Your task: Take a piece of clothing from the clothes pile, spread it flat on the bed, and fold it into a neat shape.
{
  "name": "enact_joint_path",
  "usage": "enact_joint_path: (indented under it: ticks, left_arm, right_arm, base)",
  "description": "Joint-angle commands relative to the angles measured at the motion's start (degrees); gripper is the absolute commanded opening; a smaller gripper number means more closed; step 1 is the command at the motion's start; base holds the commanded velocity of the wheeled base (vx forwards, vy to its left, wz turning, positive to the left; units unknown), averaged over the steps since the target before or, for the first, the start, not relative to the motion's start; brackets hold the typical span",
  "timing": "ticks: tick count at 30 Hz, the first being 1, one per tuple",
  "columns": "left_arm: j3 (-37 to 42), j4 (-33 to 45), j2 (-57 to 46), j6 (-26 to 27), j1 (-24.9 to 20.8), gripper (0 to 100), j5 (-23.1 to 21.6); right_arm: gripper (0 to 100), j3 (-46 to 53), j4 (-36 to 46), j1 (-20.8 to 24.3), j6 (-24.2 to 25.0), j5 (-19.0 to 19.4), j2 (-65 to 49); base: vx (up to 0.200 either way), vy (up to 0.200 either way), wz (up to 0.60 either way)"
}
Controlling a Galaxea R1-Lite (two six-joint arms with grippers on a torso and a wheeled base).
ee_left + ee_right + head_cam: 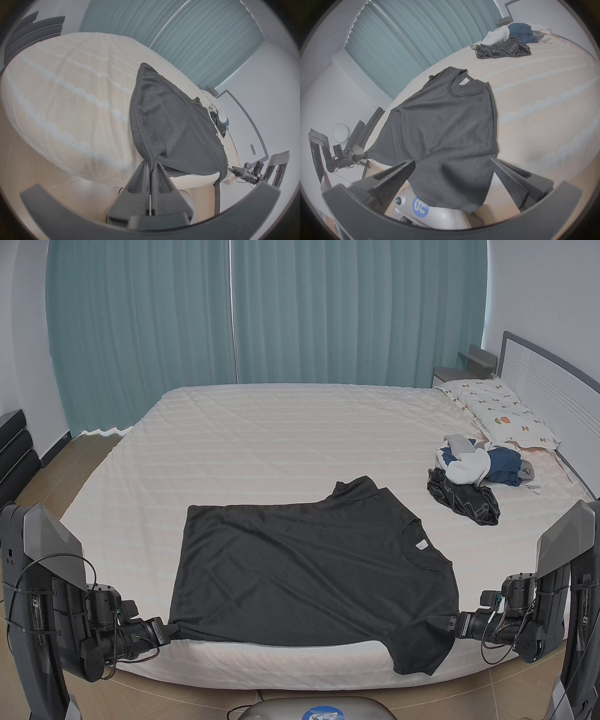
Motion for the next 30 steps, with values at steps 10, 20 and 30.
enact_joint_path:
  ticks: [10, 20, 30]
  left_arm:
    - [-0.2, -0.9, 0.0, -0.1, 0.0, 0, 0.0]
    - [-0.3, -0.9, 0.1, 0.0, 0.0, 0, 0.0]
    - [-0.6, -0.9, 0.8, 0.0, 0.0, 0, 0.0]
  right_arm:
    - [100, -5.6, 1.6, -2.4, 0.1, -1.3, 2.0]
    - [100, -6.1, 1.7, -2.9, -0.3, -1.3, 4.7]
    - [0, -12.4, 1.3, -3.0, 0.1, -3.7, 4.1]
  base:
    - [0.000, 0.000, 0.00]
    - [0.000, 0.000, 0.00]
    - [0.000, 0.000, 0.00]
